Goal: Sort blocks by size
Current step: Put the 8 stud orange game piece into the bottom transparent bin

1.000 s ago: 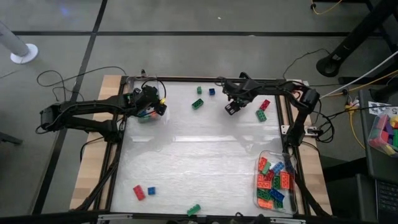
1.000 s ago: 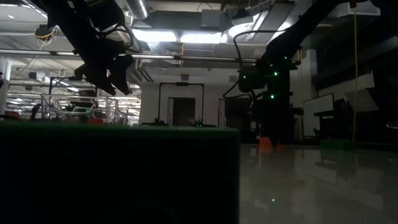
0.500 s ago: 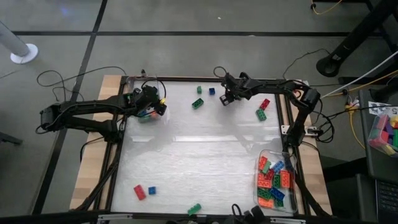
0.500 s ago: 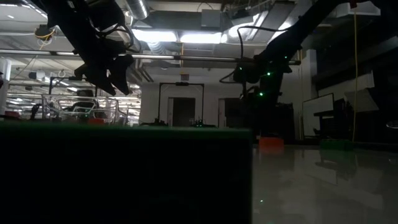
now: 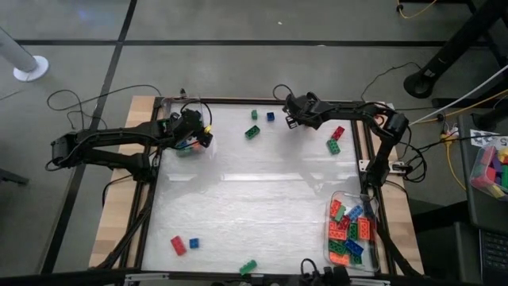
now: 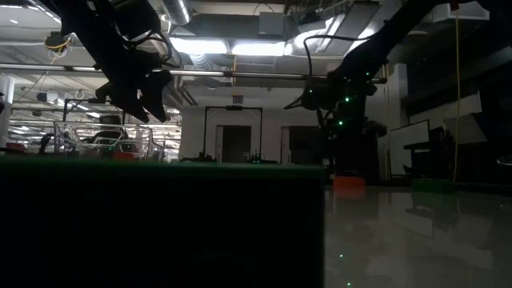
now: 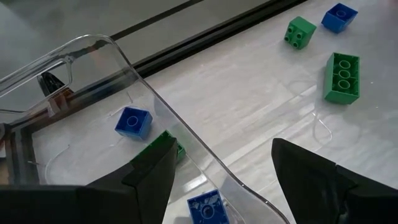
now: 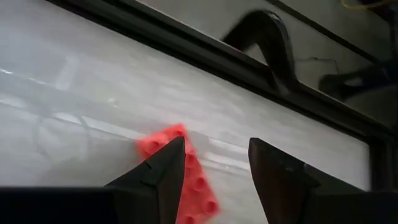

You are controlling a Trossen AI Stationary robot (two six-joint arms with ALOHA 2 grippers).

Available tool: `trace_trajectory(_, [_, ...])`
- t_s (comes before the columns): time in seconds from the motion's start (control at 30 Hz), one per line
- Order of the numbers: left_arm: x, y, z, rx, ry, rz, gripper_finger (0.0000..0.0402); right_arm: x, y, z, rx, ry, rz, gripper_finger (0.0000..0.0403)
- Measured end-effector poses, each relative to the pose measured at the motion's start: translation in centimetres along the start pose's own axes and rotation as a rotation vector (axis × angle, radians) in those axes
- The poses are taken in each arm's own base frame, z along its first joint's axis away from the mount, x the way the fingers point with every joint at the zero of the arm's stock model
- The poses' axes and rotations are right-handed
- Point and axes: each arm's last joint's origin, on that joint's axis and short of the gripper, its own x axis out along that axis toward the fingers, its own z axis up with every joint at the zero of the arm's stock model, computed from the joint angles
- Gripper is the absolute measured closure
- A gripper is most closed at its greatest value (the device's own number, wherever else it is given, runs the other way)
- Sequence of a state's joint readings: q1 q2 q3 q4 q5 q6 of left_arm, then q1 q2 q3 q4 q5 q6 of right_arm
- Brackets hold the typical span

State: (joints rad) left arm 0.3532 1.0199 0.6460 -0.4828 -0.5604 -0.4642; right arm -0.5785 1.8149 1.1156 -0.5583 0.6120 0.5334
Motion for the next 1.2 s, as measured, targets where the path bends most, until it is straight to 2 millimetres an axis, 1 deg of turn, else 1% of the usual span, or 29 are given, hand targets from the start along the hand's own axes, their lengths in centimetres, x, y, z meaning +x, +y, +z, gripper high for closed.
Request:
trace_trajectory(0.1, [0.0, 0.0, 0.0, 0.0, 0.0, 0.0, 0.0153, 0.1, -0.2, -0.4, -0.005, 0.023, -0.021, 0.0226])
trace_trajectory(0.2, [0.0, 0.0, 0.0, 0.0, 0.0, 0.0, 0.0153, 0.6, -0.2, -1.2, -0.024, 0.057, -0.021, 0.0226])
trace_trajectory(0.37, [0.0, 0.0, 0.0, 0.0, 0.0, 0.0, 0.0153, 1.6, 0.4, -2.0, -0.044, 0.087, -0.025, 0.0226])
trace_trajectory(0.47, [0.0, 0.0, 0.0, 0.0, 0.0, 0.0, 0.0153, 1.2, 1.2, -2.4, -0.06, 0.079, 0.008, 0.0226])
trace_trajectory(0.57, [0.0, 0.0, 0.0, 0.0, 0.0, 0.0, 0.0153, 0.3, 2.3, -2.6, -0.072, 0.058, 0.075, 0.0226])
trace_trajectory(0.7, [0.0, 0.0, 0.0, 0.0, 0.0, 0.0, 0.0153, -1.3, 4.0, -3.3, -0.117, 0.084, 0.191, 0.0226])
trace_trajectory(0.87, [0.0, 0.0, 0.0, 0.0, 0.0, 0.0, 0.0153, -4.1, 6.8, -4.6, -0.198, 0.078, 0.335, 0.0226])
trace_trajectory(1.0, [0.0, 0.0, 0.0, 0.0, 0.0, 0.0, 0.0153, -6.1, 8.4, -5.6, -0.274, 0.038, 0.363, 0.0226])
trace_trajectory(1.1, [0.0, 0.0, 0.0, 0.0, 0.0, 0.0, 0.0153, -7.6, 9.2, -5.4, -0.335, 0.019, 0.389, 0.0226])
trace_trajectory(1.2, [0.0, 0.0, 0.0, 0.0, 0.0, 0.0, 0.0153, -9.2, 9.9, -4.9, -0.349, -0.005, 0.421, 0.0226])
